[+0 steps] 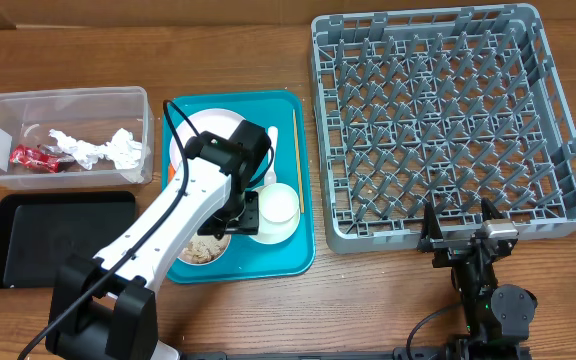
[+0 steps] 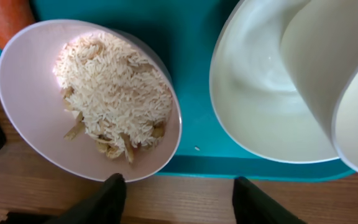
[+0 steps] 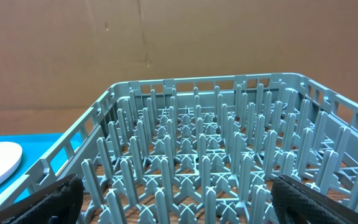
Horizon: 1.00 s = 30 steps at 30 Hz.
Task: Sort waste into correct bins and load items into the dishwasher rack
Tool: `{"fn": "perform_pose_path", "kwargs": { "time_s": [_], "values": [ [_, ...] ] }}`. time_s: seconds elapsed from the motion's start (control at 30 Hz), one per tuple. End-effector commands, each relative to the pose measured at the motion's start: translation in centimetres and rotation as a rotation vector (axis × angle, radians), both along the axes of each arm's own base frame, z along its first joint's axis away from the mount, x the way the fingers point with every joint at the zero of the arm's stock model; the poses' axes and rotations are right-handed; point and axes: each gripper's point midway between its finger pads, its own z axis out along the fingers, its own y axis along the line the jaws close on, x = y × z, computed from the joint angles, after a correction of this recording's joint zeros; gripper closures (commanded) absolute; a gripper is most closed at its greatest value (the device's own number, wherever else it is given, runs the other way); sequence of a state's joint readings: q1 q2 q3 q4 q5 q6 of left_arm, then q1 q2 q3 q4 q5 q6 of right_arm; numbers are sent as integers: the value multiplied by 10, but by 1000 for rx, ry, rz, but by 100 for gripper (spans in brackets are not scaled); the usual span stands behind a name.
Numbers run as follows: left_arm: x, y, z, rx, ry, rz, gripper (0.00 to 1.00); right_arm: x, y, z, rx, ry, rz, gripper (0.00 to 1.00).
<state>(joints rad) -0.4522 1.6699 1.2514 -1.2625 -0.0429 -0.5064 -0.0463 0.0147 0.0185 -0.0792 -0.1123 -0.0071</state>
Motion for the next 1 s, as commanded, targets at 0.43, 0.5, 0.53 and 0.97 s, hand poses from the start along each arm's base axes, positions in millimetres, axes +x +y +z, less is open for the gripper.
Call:
{"fn": "perform_pose_path", "kwargs": {
  "time_s": [0.43,0.5,0.53,0.97],
  "values": [
    [0,13,-20,57,-50,-5,45,0,-3,-1,3,-7,-13,0],
    [1,12,-20,56,-53,-5,47,0,-3,-1,4,-6,-13,0],
    [1,12,-21,55,-55,-5,49,0,-3,-1,4,-7,-13,0],
    [-12,17,-30,64,-9,-42,68,0,-3,-1,4,-7,-13,0]
  ]
}}
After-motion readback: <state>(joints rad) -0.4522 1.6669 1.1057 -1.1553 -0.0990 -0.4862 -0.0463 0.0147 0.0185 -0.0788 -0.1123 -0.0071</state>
